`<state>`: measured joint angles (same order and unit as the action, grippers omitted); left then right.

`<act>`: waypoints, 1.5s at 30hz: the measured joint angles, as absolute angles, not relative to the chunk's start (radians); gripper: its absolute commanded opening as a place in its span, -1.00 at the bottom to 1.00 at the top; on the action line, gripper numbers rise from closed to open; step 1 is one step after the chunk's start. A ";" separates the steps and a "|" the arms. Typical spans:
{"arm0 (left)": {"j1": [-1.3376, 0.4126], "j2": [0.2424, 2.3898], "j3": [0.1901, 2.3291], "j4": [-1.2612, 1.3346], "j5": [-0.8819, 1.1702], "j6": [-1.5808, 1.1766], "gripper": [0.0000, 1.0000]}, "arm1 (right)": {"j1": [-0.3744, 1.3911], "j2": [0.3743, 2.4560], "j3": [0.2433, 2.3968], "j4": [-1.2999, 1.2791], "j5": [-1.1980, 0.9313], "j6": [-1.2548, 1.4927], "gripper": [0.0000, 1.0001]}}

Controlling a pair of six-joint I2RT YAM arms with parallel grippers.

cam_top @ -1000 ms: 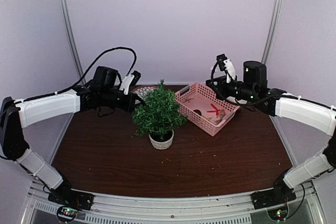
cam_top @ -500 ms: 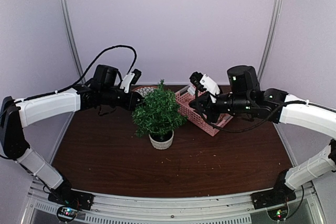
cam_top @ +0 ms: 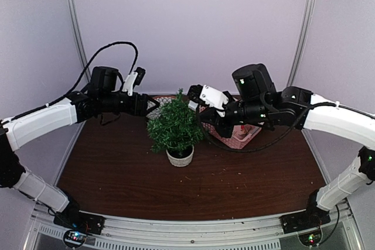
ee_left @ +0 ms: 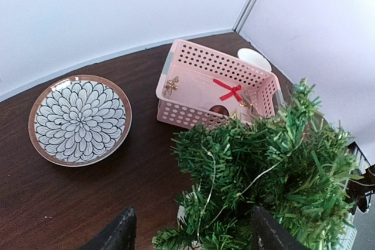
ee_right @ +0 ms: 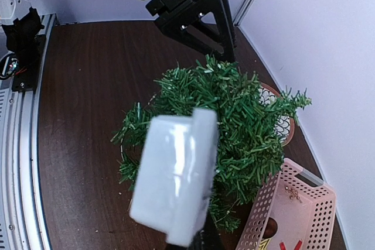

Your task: Decorate the small christmas tree

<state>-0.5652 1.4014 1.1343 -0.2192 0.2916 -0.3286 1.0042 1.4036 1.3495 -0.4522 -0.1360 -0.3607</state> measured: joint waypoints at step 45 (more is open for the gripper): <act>-0.533 0.943 0.749 -0.050 0.412 -0.327 0.19 | 1.089 1.831 1.829 -0.770 -0.061 -0.554 -0.74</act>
